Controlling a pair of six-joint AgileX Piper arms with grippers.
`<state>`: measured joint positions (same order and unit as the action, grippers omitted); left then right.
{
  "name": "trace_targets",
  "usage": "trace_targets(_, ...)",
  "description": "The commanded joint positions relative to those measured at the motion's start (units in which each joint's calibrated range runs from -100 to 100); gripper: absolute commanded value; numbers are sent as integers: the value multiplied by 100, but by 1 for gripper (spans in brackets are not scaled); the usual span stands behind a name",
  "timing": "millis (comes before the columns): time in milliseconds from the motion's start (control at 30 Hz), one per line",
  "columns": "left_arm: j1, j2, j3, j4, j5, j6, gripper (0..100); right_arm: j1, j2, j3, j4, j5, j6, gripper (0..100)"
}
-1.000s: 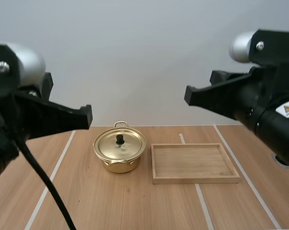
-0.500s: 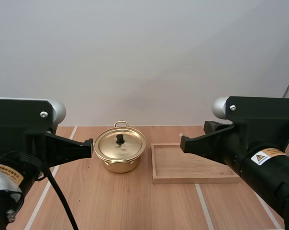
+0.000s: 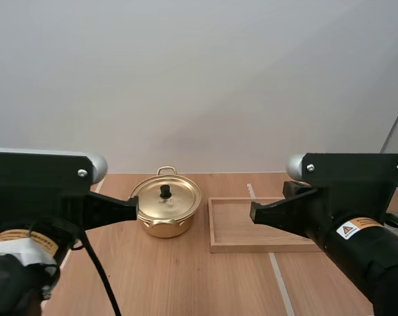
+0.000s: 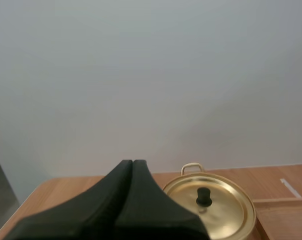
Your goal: Open the pot, put the pineapple inside, and close it
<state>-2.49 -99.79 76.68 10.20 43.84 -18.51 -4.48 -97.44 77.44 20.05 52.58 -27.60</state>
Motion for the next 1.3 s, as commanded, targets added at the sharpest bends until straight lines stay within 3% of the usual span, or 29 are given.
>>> trace_targets(0,-7,-21,745,-662,-1936,-44,0,-20,-58,438,-668,-1066,3,0)
trace_targets(100,-7,-21,1222,-1020,-2534,-44,0,-20,-58,841,-670,-1449,3,0)
trace_targets(433,-7,-21,1631,-851,-2515,-44,0,20,-58,2096,-1222,-1878,3,0)
trace_targets(567,-7,-21,1831,-851,-2515,-44,0,293,-208,2256,-1302,-2346,3,0)
trace_targets(767,-7,-21,2148,-746,-2515,-44,0,741,-256,2256,-2241,-2363,3,0)
trace_targets(1267,-7,-21,2332,-664,-2073,-44,0,741,-256,2256,-1884,-2278,3,0)
